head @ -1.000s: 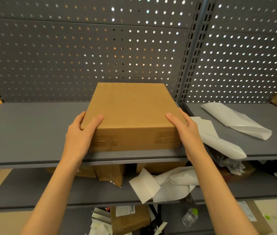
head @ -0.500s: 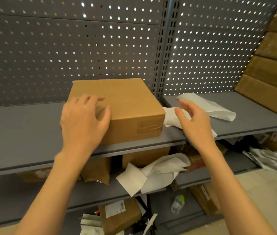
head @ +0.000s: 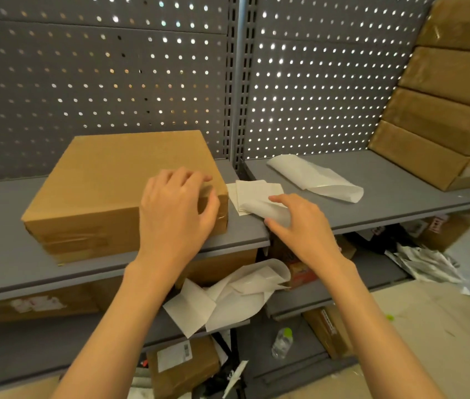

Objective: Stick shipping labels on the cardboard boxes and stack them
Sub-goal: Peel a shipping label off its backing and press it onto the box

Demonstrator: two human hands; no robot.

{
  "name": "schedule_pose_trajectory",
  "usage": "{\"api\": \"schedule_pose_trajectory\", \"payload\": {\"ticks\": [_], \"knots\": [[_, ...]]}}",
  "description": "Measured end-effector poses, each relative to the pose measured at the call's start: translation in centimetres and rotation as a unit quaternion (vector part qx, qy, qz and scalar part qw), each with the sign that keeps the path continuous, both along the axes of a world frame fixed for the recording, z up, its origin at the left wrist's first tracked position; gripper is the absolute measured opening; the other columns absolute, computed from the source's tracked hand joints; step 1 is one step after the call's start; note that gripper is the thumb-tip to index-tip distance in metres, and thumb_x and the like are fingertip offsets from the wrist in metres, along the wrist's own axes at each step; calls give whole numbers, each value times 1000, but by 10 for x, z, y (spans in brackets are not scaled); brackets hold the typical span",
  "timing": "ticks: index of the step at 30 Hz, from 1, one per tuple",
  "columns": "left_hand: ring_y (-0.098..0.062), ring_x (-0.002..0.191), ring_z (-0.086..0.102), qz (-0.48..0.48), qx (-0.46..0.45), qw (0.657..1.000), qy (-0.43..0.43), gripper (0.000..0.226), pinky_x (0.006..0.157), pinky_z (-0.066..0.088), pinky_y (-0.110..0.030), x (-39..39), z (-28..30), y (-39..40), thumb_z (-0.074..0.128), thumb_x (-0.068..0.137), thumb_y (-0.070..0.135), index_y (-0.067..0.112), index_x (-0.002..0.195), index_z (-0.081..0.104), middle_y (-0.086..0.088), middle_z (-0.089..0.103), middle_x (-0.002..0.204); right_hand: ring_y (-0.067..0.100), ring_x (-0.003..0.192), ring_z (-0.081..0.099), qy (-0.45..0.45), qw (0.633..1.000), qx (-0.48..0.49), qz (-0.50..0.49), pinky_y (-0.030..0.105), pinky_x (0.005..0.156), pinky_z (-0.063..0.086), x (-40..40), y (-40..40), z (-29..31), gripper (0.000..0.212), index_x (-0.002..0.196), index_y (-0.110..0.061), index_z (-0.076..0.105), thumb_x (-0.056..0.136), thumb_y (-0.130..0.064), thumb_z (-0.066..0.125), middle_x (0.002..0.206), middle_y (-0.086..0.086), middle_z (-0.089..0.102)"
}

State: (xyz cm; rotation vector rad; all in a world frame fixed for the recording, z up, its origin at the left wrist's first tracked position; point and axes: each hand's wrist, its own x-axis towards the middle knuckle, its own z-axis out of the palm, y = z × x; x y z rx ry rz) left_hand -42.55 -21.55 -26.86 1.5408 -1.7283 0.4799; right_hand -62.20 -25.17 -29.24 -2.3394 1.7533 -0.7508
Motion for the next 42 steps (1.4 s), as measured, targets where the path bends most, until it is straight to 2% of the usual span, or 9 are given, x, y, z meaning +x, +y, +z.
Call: {"api": "schedule_pose_trajectory", "payload": {"ticks": [4, 12, 17, 20, 24, 28, 33, 39, 42], "knots": [[-28, 82, 59, 16, -4, 1000, 5, 19, 68, 37, -30, -27, 3, -12, 59, 82, 24, 12, 92, 69, -5, 67, 85, 19, 111, 56, -8, 999, 4, 31, 31, 90, 43, -18, -19, -3, 35, 126, -21, 57, 91, -26, 57, 122, -1, 63], [-26, 96, 57, 14, 13, 1000, -1, 27, 78, 36, -28, -76, 8, -41, 59, 84, 22, 12, 109, 65, -5, 66, 101, 14, 98, 62, -155, 980, -2, 128, 35, 81, 50, -60, -60, 27, 21, 112, -25, 61, 92, -27, 56, 103, -6, 67], [-16, 121, 43, -28, 87, 990, 104, 59, 91, 28, -19, -98, 16, -59, 63, 85, 18, 22, 139, 39, 4, 49, 135, 2, 92, 62, -216, 959, 30, 182, 26, 77, 50, -83, -76, 55, 13, 99, -24, 65, 93, -25, 54, 98, -15, 68], [-14, 127, 38, -51, 115, 983, 133, 68, 96, 29, -22, -100, 21, -69, 65, 85, 17, 25, 143, 31, 6, 45, 139, 11, 88, 64, -254, 944, 46, 207, 31, 71, 50, -91, -83, 66, 14, 97, -24, 67, 93, -23, 54, 97, -14, 69], [-10, 112, 50, -76, 120, 976, 162, 46, 95, 42, -33, -101, 24, -74, 65, 86, 21, 26, 128, 48, 10, 58, 118, 10, 94, 64, -277, 933, 59, 220, 29, 81, 50, -92, -91, 70, 15, 97, -21, 69, 93, -21, 54, 99, -8, 70], [-3, 89, 55, -102, 91, 970, 201, 10, 84, 45, -29, -99, 29, -77, 65, 86, 22, 23, 94, 60, 17, 60, 92, 5, 93, 62, -272, 939, 43, 209, 20, 76, 49, -89, -95, 72, 17, 99, -22, 70, 92, -23, 55, 101, -12, 69], [-6, 85, 60, -127, 98, 959, 232, 5, 80, 48, -26, -95, 35, -82, 63, 87, 25, 20, 87, 64, 14, 65, 86, 10, 126, 41, -187, 967, -92, 146, 33, 109, 29, -84, -104, 71, 37, 127, -25, 58, 91, -30, 59, 135, -8, 52], [-5, 82, 62, -142, 89, 950, 264, 6, 73, 48, -18, -88, 39, -84, 60, 89, 27, 24, 85, 63, 14, 67, 86, 13, 112, 53, -212, 936, -195, 204, 32, 101, 37, -64, -102, 76, 21, 99, -18, 71, 89, -12, 53, 110, -7, 65], [-3, 79, 63, -145, 79, 944, 284, 7, 72, 50, -20, -84, 42, -86, 60, 89, 25, 24, 83, 63, 13, 68, 84, 9, 105, 54, -207, 940, -150, 225, 39, 100, 38, -58, -100, 78, 27, 98, -19, 70, 88, -19, 45, 101, -16, 62]]}}
